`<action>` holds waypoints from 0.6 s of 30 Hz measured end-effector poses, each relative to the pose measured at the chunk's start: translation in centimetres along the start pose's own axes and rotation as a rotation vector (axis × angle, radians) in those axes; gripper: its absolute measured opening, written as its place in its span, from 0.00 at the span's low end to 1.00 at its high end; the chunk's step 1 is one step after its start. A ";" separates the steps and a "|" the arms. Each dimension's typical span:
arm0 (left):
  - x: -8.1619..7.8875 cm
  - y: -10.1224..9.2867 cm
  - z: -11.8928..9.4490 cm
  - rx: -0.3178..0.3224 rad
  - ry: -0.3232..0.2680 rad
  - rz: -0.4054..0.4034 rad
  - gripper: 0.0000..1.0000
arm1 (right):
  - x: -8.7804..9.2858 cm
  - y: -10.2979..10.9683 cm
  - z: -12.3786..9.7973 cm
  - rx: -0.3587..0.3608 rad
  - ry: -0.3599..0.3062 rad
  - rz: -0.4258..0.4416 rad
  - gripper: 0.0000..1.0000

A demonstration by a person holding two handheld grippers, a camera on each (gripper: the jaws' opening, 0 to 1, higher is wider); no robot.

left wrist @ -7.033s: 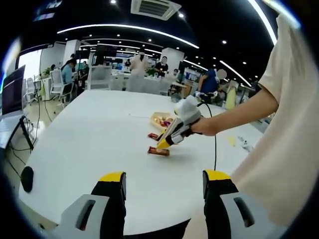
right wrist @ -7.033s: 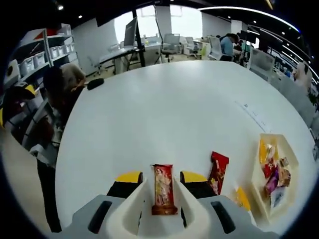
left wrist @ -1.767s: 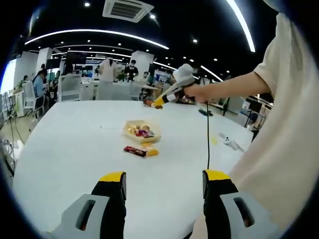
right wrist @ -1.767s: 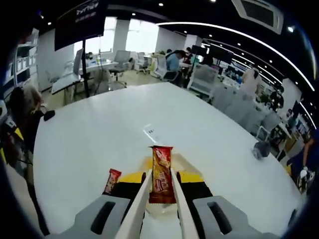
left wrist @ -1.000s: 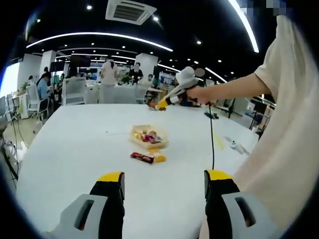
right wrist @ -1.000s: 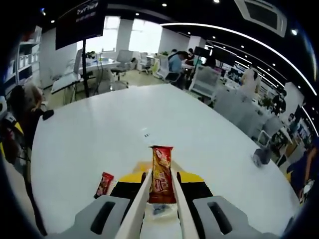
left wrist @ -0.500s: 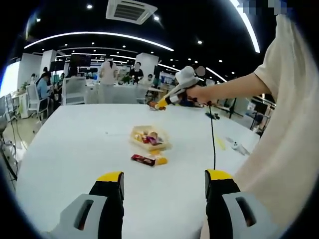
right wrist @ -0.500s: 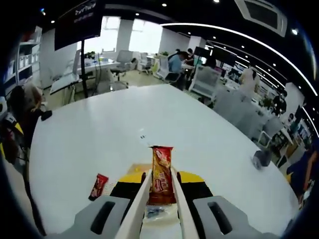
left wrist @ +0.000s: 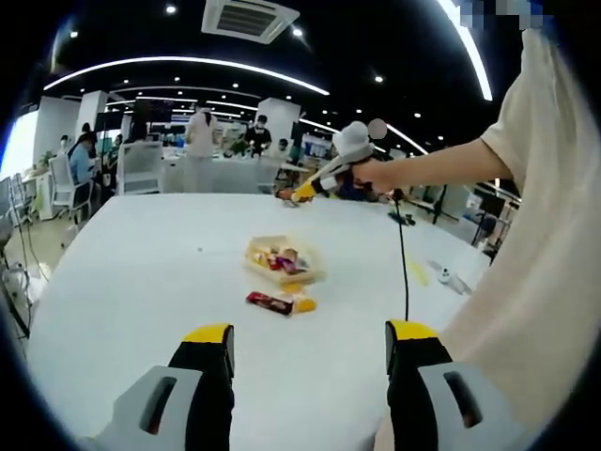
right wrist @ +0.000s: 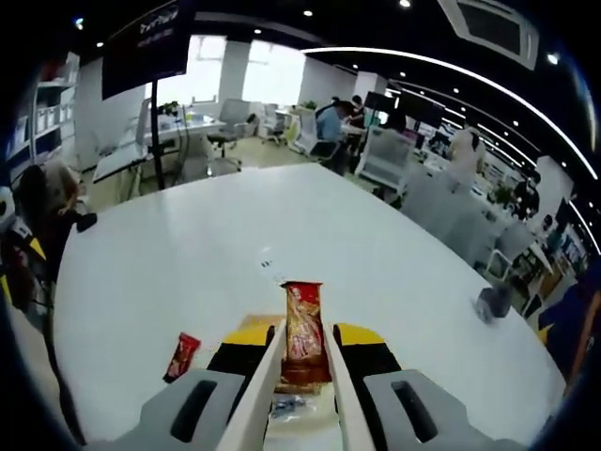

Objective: Place the target food into the container with the food tongs after gripping and lifting it, then release it inside without dropping or visibly crushing the food.

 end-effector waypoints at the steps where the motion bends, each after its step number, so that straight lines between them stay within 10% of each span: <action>1: 0.0 0.0 0.0 0.000 0.000 0.000 0.65 | 0.0 0.0 0.0 0.000 0.000 -0.001 0.24; 18: 0.2 -0.1 0.1 -0.002 0.006 -0.003 0.64 | 0.2 -0.1 0.1 0.000 -0.003 -0.002 0.25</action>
Point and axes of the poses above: the point that each gripper's makers call its tool centre point, and the gripper's own axes: z roughly forward along the fingers, y roughly to its left, x roughly out of its underside, the point moved 4 cm from there along -z, roughly backward along the fingers, and after that the axes turned 7 degrees about y, right-handed, at the moved point
